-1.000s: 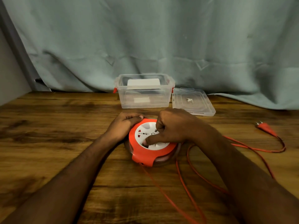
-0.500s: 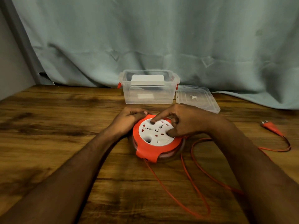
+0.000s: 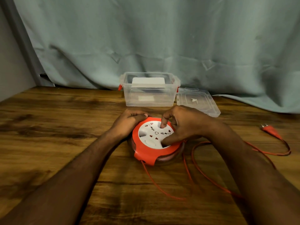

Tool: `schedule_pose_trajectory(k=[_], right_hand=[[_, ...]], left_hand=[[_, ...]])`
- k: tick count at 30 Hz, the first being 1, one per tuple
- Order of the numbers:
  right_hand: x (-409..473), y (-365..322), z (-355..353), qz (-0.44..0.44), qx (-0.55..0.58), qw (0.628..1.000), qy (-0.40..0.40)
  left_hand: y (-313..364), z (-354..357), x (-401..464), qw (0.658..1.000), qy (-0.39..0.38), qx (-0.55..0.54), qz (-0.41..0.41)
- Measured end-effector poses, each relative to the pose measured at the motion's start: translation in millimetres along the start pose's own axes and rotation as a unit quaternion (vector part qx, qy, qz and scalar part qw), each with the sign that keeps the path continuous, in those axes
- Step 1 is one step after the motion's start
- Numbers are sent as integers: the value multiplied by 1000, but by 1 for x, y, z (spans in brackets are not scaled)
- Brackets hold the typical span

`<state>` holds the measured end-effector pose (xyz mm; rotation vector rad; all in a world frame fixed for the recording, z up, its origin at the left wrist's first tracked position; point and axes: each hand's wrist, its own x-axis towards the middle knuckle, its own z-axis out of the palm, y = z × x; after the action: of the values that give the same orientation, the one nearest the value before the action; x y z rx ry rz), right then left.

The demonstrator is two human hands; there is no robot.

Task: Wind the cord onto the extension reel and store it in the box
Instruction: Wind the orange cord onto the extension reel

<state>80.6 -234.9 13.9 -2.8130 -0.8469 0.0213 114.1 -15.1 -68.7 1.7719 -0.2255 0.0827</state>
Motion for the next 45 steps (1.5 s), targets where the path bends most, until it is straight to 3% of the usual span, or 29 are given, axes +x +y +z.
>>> schedule_pose_trajectory(k=[5, 13, 20, 26, 36, 45], right_hand=[[3, -5, 6, 16, 0, 1000, 0], [2, -16, 12, -51, -49, 997, 43], [1, 1, -2, -43, 133, 990, -1], [-2, 6, -4, -56, 87, 992, -68], [0, 7, -4, -12, 77, 996, -46], [3, 0, 5, 29, 1, 1000, 3]], left_hand=[[1, 1, -2, 1000, 0, -1, 8], [7, 2, -7, 1000, 4, 12, 15], [5, 1, -5, 1000, 2, 11, 17], [4, 1, -5, 1000, -17, 6, 19], [3, 3, -4, 1000, -7, 6, 7], [4, -2, -5, 1000, 14, 7, 13]])
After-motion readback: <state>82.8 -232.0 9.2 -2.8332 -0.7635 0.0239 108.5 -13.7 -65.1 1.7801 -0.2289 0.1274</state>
